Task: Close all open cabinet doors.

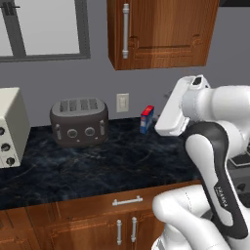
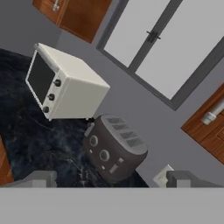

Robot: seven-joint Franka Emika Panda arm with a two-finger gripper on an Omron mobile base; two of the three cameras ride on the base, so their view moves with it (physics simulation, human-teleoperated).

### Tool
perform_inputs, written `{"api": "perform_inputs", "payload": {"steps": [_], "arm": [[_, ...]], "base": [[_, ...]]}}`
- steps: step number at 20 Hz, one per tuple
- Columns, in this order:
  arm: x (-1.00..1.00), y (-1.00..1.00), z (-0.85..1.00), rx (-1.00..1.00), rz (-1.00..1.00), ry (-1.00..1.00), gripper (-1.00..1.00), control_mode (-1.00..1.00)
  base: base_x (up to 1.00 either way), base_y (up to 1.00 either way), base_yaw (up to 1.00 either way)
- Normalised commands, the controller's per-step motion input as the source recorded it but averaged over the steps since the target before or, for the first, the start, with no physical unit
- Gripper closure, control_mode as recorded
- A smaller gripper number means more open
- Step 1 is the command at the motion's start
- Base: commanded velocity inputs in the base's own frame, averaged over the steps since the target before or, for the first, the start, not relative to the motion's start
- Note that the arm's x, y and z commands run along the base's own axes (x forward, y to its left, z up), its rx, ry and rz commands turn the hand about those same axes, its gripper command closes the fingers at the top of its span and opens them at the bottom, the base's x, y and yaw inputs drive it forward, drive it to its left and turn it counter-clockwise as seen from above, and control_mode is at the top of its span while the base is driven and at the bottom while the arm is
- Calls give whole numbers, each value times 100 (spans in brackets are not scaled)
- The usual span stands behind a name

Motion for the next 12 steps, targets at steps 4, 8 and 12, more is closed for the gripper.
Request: {"api": "perform_inputs", "payload": {"steps": [4,8,12], "arm": [[-14,0,0,0,-1,0,-100,-100],[0,1,0,0,0,0,-100,-100],[-32,1,0,-1,-1,-7,-100,-100]], "base": [[0,0,0],[0,0,0],[0,0,0]]}}
